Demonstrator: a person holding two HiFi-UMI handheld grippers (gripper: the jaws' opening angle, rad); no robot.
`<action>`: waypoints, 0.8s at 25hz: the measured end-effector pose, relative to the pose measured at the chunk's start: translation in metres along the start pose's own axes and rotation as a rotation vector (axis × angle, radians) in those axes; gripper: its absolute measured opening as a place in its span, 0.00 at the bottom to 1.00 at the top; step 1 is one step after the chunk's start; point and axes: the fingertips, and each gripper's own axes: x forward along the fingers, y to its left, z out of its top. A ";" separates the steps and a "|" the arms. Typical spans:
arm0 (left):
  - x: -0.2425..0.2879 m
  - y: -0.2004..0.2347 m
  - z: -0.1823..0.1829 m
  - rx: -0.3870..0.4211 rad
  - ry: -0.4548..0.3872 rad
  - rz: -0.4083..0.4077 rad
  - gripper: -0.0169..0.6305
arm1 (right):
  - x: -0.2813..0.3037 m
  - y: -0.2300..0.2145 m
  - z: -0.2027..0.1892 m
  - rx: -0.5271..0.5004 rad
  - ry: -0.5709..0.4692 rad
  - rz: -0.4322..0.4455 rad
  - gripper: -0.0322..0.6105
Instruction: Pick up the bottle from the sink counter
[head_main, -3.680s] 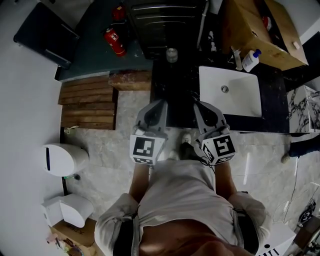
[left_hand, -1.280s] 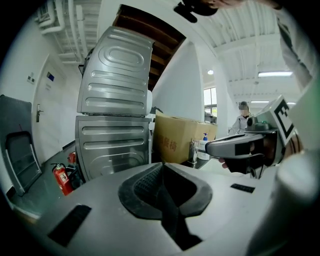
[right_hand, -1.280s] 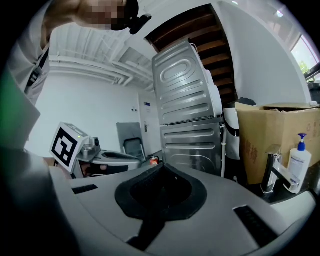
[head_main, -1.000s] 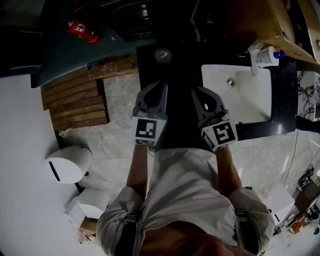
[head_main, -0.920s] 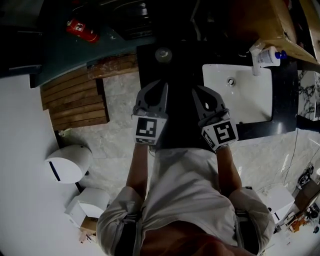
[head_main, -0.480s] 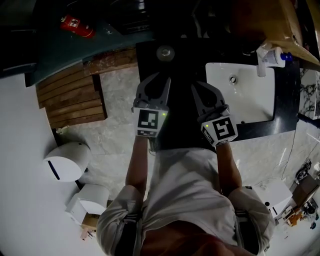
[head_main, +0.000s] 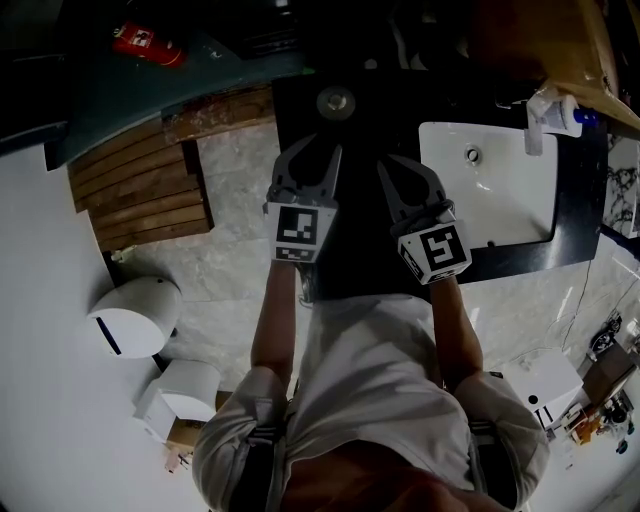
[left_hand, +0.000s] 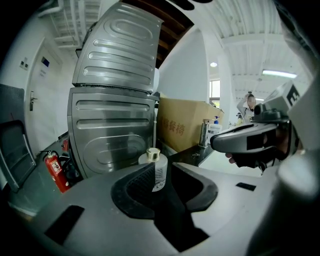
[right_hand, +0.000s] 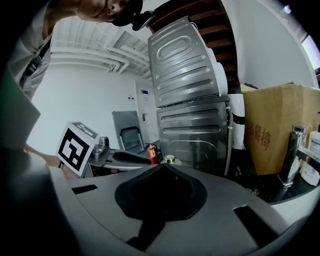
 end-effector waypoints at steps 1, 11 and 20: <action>0.002 0.001 -0.001 -0.002 0.002 0.002 0.18 | 0.002 -0.001 -0.001 0.002 0.002 0.001 0.05; 0.020 0.010 -0.013 0.002 0.030 0.006 0.25 | 0.014 -0.002 -0.010 0.011 0.022 0.016 0.05; 0.037 0.017 -0.021 0.002 0.043 0.010 0.31 | 0.021 -0.007 -0.020 0.024 0.038 0.020 0.05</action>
